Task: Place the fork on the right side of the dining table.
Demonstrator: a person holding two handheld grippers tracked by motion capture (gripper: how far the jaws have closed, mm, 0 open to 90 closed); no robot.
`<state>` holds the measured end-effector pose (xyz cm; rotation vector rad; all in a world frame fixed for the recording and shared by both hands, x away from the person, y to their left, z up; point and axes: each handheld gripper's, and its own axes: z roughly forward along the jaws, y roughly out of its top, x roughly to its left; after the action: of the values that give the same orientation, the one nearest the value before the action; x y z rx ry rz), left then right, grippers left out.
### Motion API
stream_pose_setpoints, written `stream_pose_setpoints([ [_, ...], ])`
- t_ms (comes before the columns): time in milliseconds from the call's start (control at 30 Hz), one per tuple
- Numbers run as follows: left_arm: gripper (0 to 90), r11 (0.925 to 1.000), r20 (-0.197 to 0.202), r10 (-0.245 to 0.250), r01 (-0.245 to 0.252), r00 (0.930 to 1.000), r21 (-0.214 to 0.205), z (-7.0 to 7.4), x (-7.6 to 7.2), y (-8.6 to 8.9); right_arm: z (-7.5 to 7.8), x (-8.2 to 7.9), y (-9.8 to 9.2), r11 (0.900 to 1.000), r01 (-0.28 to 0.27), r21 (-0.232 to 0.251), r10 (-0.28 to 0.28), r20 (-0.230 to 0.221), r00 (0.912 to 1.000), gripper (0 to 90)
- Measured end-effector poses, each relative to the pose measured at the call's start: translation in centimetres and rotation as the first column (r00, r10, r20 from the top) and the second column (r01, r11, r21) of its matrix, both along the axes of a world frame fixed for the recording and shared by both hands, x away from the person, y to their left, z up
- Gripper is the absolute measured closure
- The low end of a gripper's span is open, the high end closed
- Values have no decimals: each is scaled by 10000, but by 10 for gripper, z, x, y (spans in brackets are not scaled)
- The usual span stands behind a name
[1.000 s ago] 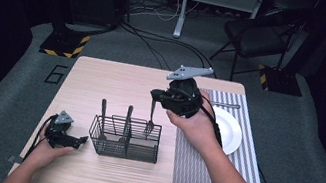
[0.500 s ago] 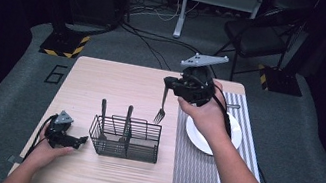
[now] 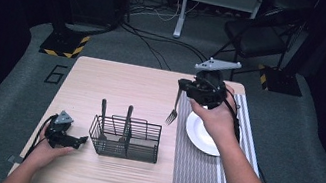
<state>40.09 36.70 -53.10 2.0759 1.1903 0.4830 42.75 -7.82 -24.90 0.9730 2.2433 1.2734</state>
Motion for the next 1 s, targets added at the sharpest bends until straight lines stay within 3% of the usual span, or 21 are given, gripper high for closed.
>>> stream_pose_setpoints([
  [533, 4, 10000, 0, -1, 1, 10000, 5, 0, 0, 0, -46, -19, -25, 9973, 692, -239, -694, -75, 9976, 868],
  [1000, 3, 10000, -25, -6, 6, 10000, 11, 0, 0, 0, -81, -28, -44, 9906, 1359, -159, -1365, -428, 9897, 869],
])
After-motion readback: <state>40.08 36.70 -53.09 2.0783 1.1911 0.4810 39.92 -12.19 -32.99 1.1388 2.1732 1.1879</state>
